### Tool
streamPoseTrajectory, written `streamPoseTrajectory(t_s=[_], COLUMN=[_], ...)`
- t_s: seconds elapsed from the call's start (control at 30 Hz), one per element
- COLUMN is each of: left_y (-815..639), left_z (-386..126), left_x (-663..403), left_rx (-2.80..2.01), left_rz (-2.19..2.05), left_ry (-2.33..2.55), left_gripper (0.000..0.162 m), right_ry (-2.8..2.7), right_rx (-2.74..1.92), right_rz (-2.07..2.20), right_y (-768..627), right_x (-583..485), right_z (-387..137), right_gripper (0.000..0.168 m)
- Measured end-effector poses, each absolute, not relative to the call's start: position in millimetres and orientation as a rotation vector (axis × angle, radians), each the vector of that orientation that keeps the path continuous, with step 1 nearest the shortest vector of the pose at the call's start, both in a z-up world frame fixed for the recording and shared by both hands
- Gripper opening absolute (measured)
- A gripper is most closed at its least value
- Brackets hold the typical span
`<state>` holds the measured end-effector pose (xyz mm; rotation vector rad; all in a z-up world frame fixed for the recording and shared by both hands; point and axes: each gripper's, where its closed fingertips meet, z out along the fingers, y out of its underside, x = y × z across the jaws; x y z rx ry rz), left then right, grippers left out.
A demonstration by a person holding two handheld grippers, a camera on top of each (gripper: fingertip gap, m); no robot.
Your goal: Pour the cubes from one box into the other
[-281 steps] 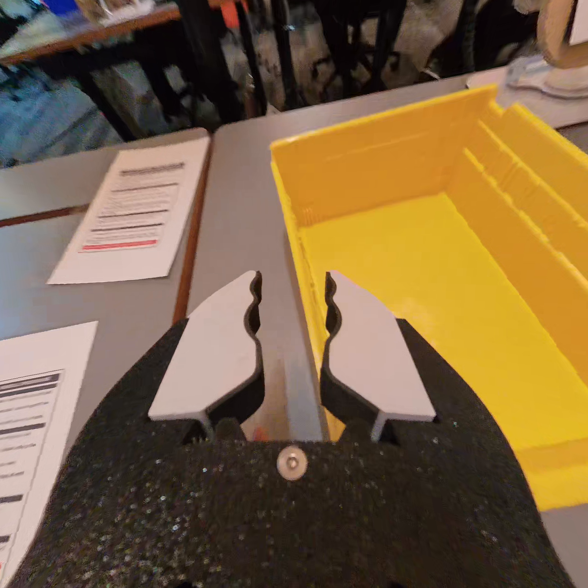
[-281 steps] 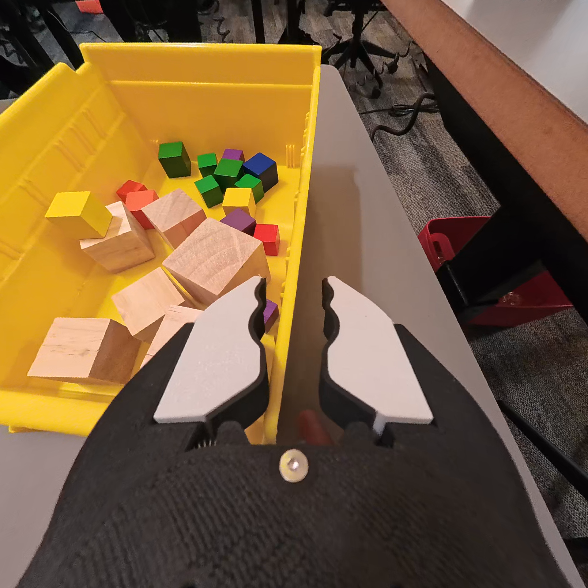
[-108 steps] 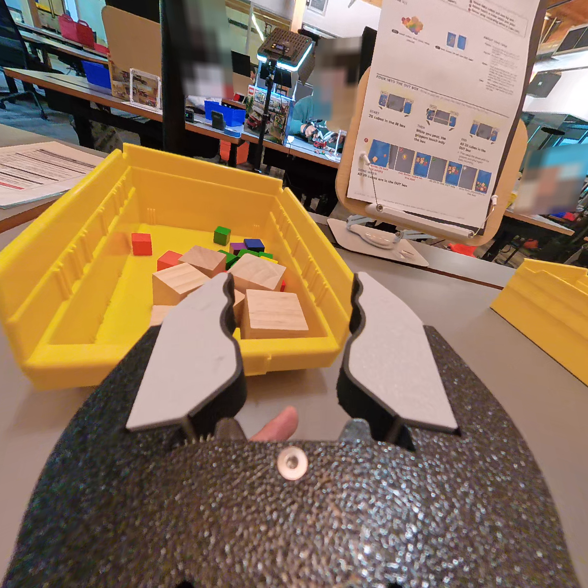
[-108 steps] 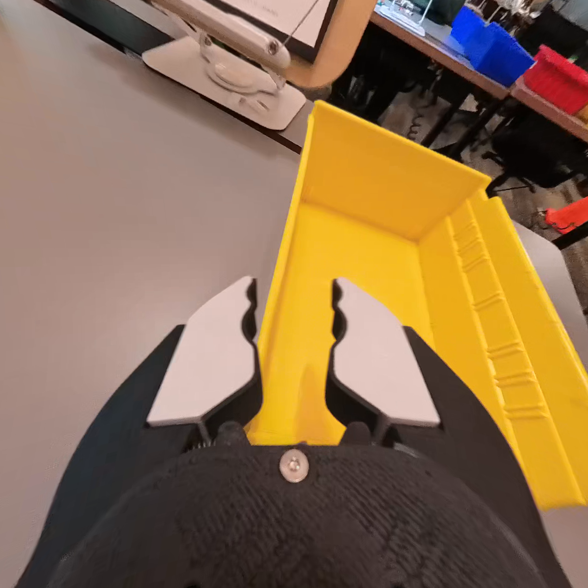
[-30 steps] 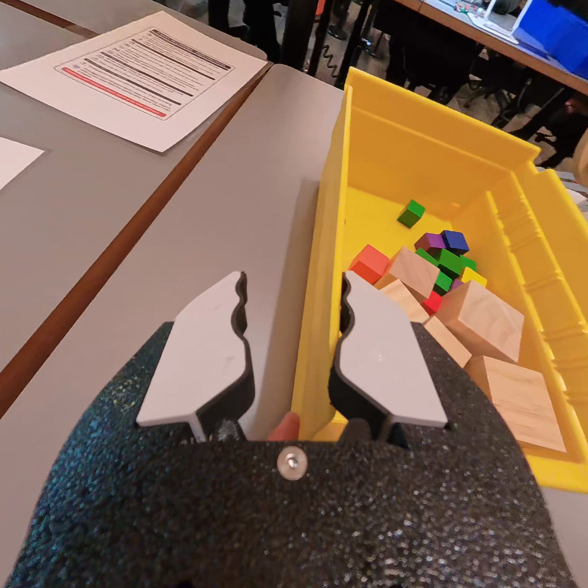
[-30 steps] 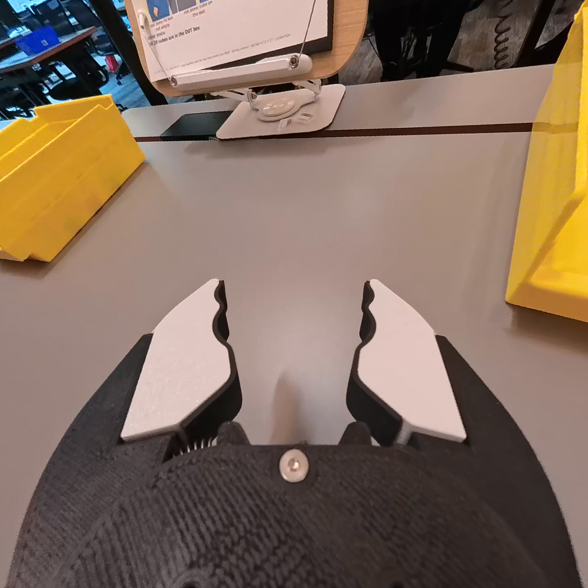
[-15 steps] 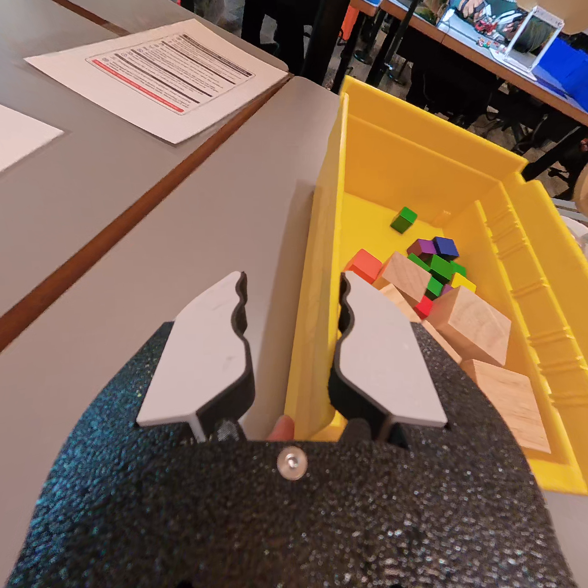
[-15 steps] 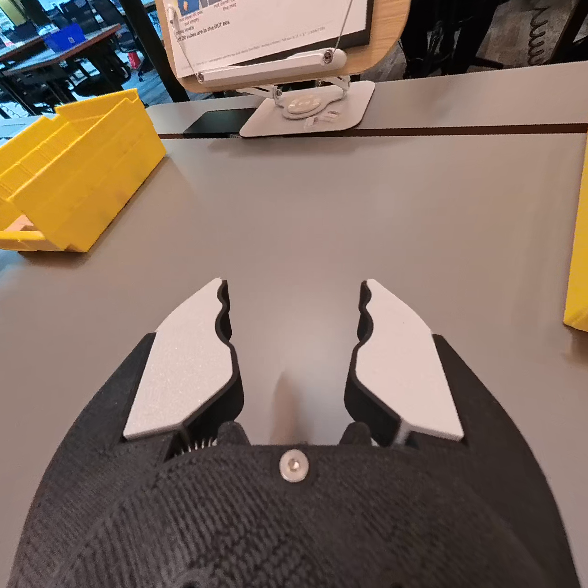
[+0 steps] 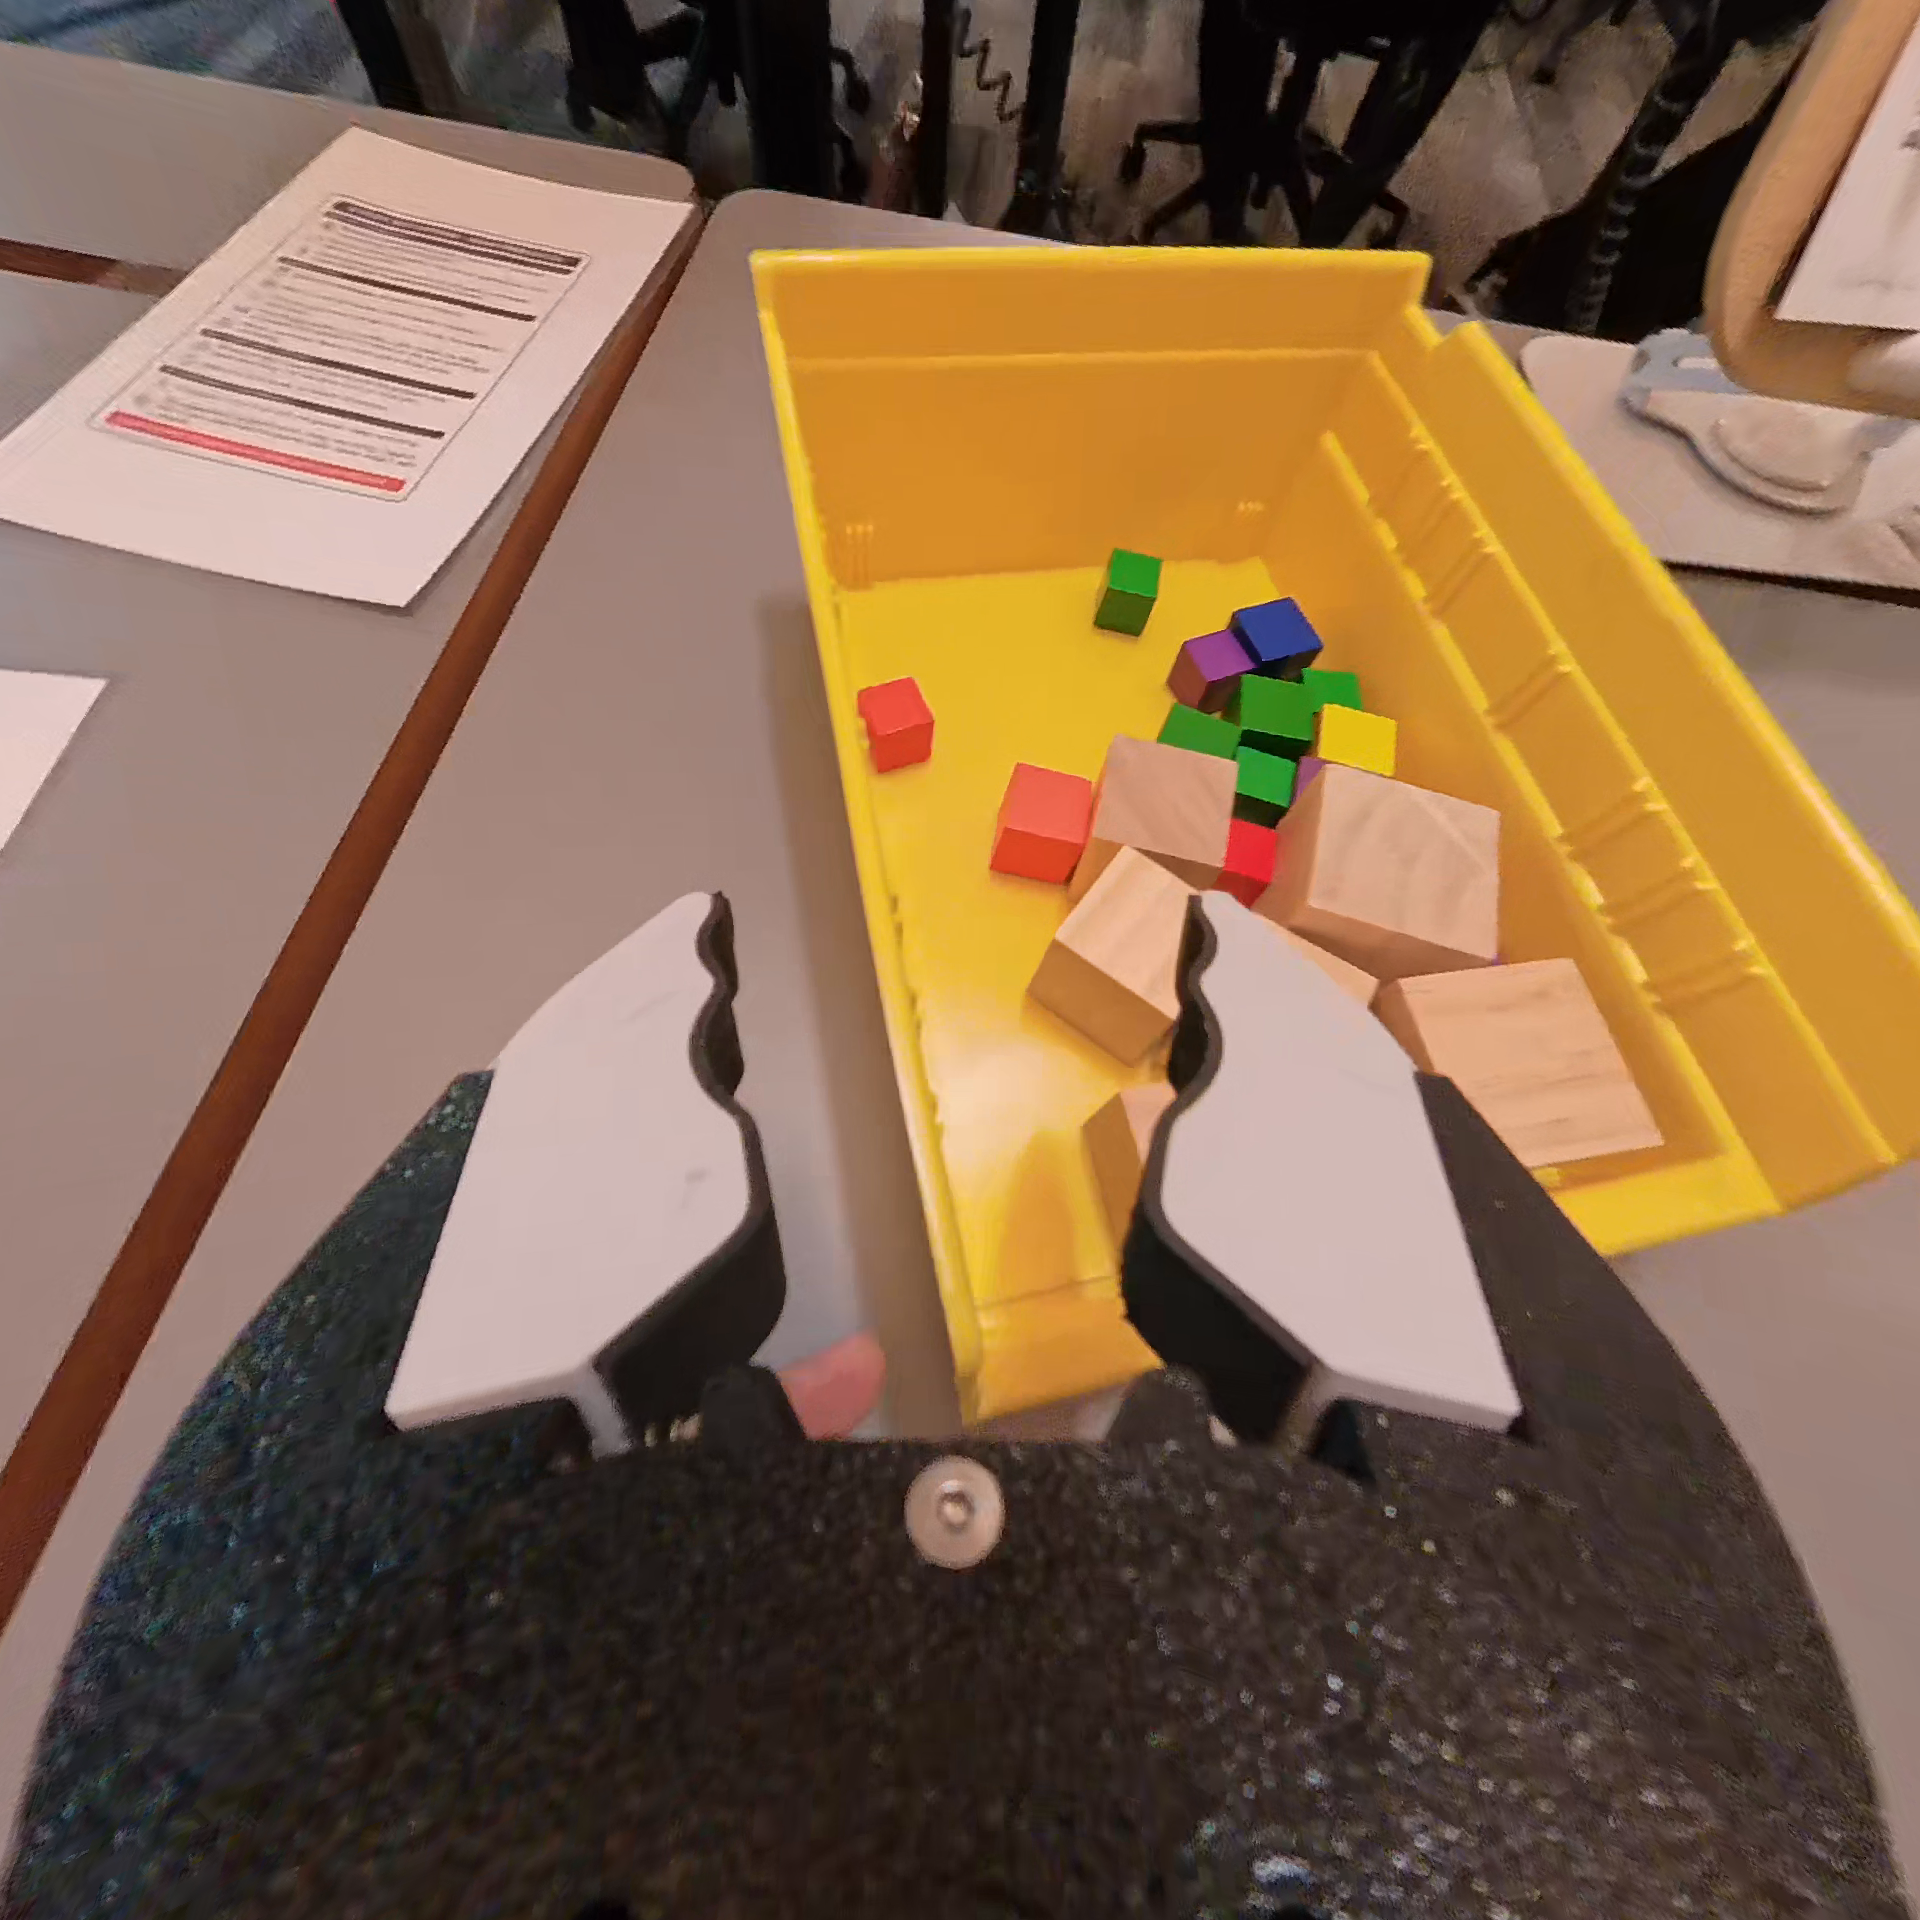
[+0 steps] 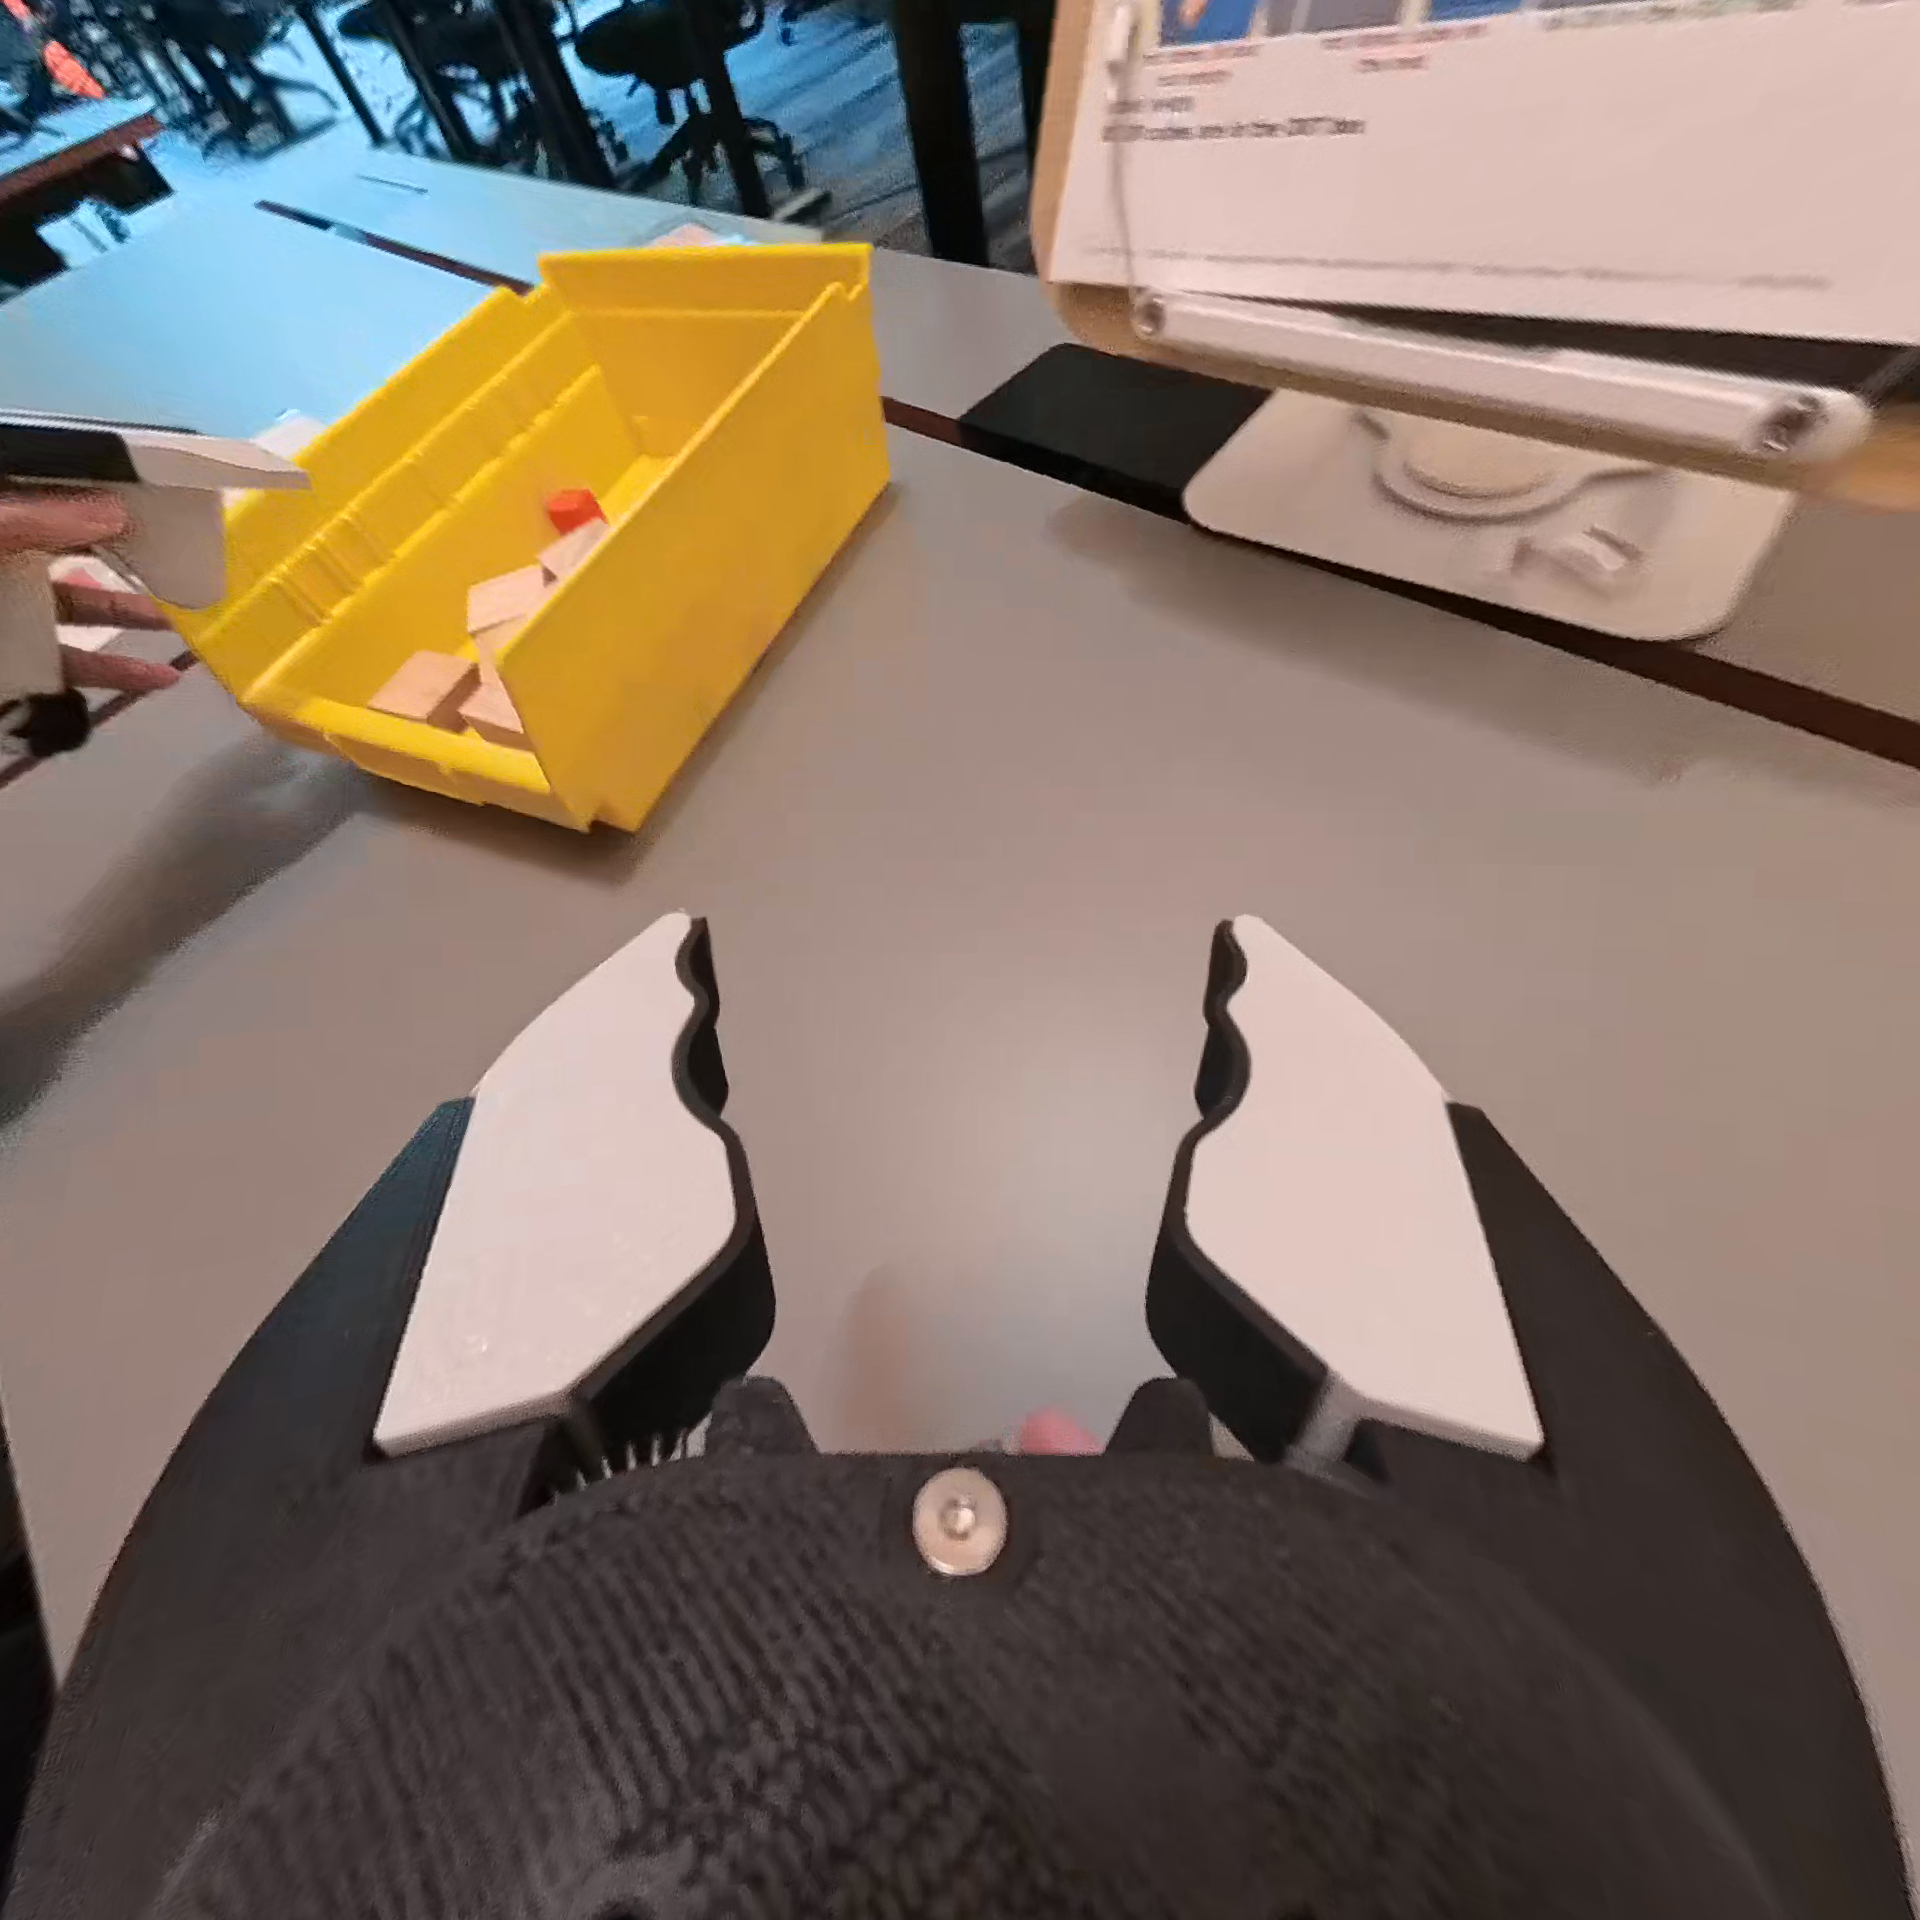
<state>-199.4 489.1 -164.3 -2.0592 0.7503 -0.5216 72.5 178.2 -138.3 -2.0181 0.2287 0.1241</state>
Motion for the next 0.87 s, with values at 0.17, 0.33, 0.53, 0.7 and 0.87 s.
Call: streamPoseTrajectory(t_s=[0.17, 0.33, 0.53, 0.7, 0.87], left_y=[493, 518, 538, 548, 561], left_z=[-153, -153, -175, -201, -214], left_x=[-192, -189, -183, -177, -165], left_rx=[-2.154, -2.249, -2.402, -2.47, -2.487], left_rz=[-0.508, -0.409, -0.412, -0.389, -0.346], left_ry=[0.875, 0.974, 1.043, 1.104, 1.134], left_gripper=[0.081, 0.08, 0.076, 0.066, 0.066], right_ry=[0.163, 0.189, 0.292, 0.263, 0.348], right_rx=[-2.066, -2.101, -2.211, -2.319, -2.304], right_rz=[0.174, 0.263, 0.287, 0.31, 0.387], right_y=[261, 354, 432, 455, 474], right_x=[52, 23, 1, -19, -17], right_z=[-122, -121, -165, -211, -225], right_gripper=[0.093, 0.093, 0.088, 0.079, 0.077])
